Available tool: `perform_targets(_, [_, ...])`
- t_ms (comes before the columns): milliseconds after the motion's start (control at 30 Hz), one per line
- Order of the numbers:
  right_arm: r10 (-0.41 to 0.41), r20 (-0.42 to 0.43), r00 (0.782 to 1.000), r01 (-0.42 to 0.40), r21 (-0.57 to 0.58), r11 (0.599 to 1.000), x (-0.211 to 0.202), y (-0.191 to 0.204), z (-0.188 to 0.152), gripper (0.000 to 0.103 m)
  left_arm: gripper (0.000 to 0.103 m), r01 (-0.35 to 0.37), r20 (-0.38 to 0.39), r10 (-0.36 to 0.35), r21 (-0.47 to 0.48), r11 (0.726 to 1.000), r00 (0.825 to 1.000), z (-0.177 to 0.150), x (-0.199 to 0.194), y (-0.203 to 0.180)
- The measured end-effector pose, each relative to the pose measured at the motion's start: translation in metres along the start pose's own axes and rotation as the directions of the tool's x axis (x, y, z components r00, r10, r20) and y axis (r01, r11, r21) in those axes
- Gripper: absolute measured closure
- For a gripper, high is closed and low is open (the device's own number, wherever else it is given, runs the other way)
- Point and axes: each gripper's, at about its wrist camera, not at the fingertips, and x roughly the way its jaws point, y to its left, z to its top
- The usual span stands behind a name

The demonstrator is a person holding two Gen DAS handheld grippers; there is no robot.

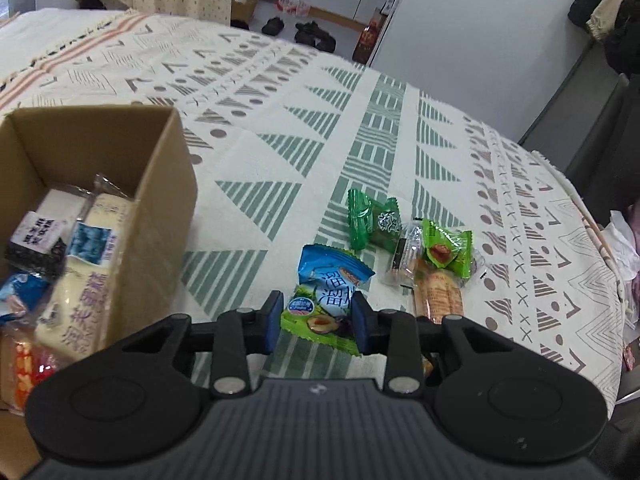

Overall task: Organize snacks
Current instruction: 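Grasp the blue packet with the left gripper while the right grasps the orange wafer, then carry the blue packet and orange wafer into the box and release both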

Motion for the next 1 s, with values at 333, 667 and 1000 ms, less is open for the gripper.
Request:
perform_targets(333, [-0.099,-0.029,0.995,0.097,-0.072,0.993,0.019,0.002,-0.008,0.068,0.069,-0.003,0.003,0.004,-0.036,0.999,1.000,-0.016,-0.029,0.016])
perform_targets(667, [-0.065,0.020,0.998,0.067,-0.074,0.995,-0.025,0.014,-0.013,0.069,0.069,0.051,0.073,-0.048,-0.040,0.998,0.996,-0.019,-0.075,0.026])
perform_targets(1000, [-0.104,0.092,0.990,0.108,-0.047,0.993,-0.077,0.032,-0.016,0.069,0.069,0.093,0.139,-0.085,-0.053,0.994,0.987,-0.012,-0.116,0.037])
